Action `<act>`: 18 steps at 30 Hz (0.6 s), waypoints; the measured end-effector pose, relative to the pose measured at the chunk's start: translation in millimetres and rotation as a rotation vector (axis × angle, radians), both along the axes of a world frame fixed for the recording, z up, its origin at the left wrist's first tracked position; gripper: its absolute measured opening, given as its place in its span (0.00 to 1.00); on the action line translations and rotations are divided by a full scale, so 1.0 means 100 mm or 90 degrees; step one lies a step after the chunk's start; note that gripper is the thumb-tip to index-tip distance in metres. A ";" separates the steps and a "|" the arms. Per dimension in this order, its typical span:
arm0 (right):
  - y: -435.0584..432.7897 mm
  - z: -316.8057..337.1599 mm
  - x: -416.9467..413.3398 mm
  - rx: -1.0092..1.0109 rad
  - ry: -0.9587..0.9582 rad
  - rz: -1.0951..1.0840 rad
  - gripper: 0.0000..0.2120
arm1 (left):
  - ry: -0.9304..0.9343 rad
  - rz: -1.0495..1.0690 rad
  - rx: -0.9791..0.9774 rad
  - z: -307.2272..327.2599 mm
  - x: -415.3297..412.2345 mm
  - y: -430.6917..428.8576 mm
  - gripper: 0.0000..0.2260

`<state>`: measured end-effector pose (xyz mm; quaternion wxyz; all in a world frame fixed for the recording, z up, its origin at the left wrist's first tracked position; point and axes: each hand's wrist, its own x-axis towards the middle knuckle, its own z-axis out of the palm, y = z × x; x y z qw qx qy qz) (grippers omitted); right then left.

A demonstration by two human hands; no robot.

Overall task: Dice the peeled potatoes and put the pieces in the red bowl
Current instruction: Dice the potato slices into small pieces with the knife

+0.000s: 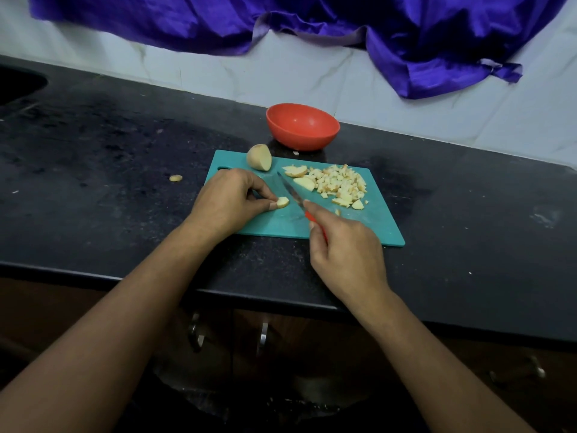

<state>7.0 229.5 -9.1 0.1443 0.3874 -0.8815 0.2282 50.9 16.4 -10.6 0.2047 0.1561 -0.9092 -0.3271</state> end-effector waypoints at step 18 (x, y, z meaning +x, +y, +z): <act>-0.01 -0.01 0.00 0.076 0.029 0.035 0.21 | 0.000 0.009 -0.009 0.02 0.00 0.02 0.03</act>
